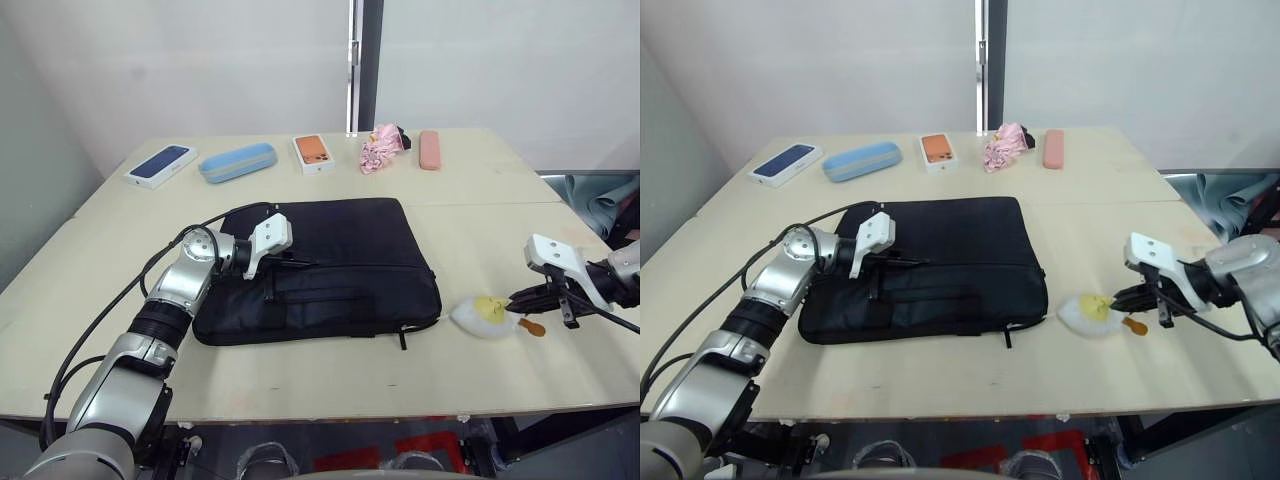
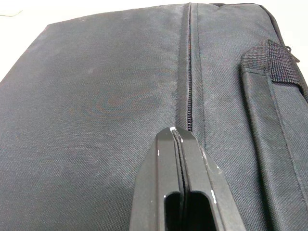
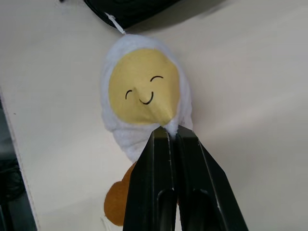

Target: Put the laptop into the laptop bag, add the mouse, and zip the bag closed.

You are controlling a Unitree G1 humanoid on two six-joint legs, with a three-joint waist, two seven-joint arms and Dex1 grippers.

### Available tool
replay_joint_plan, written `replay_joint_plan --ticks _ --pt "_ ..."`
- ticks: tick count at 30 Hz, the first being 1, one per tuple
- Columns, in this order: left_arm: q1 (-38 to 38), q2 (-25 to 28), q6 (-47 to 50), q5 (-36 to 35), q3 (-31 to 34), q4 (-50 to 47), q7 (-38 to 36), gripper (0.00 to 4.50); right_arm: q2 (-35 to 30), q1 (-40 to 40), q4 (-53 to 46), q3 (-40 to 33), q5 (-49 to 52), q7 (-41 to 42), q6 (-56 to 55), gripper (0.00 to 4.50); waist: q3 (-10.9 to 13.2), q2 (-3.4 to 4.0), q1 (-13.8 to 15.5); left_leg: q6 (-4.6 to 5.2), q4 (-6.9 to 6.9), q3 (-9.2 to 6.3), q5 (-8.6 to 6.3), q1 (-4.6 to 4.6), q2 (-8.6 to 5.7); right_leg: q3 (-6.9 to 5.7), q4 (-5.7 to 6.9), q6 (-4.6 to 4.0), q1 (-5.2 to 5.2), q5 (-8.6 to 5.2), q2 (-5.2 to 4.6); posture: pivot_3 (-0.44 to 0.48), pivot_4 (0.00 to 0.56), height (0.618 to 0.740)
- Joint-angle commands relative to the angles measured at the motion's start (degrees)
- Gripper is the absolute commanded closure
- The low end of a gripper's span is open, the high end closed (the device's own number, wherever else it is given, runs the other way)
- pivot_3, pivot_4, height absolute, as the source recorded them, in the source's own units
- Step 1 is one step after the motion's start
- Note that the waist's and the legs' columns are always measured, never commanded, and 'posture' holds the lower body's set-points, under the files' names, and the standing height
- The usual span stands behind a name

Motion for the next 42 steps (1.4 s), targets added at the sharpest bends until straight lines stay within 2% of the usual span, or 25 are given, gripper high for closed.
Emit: replay_joint_plan --ticks 1,9,28,36,42 --pt "5.16 0.73 2.33 5.31 -5.06 5.46 -1.24 4.5 -1.12 -2.21 2.61 -1.5 -2.56 -0.67 -3.18 4.46 0.0 0.0 0.0 0.0 0.0 0.01 0.0 0.0 0.0 0.0 0.0 0.0 0.0 0.0 0.0 0.0 0.15 0.74" --pt "5.12 0.83 2.23 5.32 -5.03 5.64 -1.43 4.5 0.07 -5.97 8.64 -1.84 -5.21 -2.36 -6.06 4.46 0.0 0.02 -0.04 0.02 0.0 0.04 -0.02 0.0 -0.02 0.02 -0.02 0.0 -0.02 0.0 -0.01 0.0 0.15 0.74" --pt "6.86 1.72 4.07 3.57 -4.93 2.65 -4.24 4.5 11.47 -14.67 17.11 -1.23 -12.23 -18.2 -12.4 4.46 -0.03 0.08 -0.52 0.01 -0.02 0.14 -0.14 -0.04 0.0 0.04 -0.08 0.0 -0.09 0.0 0.01 0.0 0.15 0.74" --pt "7.96 2.24 5.03 2.83 -5.04 0.8 -4.35 4.5 10.85 -15.53 19.58 -1.4 -13.62 -18.94 -13.73 4.46 -0.04 0.1 -0.57 0.08 -0.03 0.21 -0.32 -0.08 0.0 0.04 -0.26 -0.04 -0.11 -0.04 0.01 0.0 0.15 0.74" --pt "8.44 2.47 5.6 2.26 -5.46 -0.01 -4.85 4.5 13.31 -19.48 23.49 -1.4 -15.68 -23.97 -16.45 4.46 -0.07 0.15 -0.82 0.15 -0.02 0.28 -0.39 -0.08 0.0 0.07 -0.34 -0.05 -0.11 -0.04 0.01 0.0 0.15 0.74"
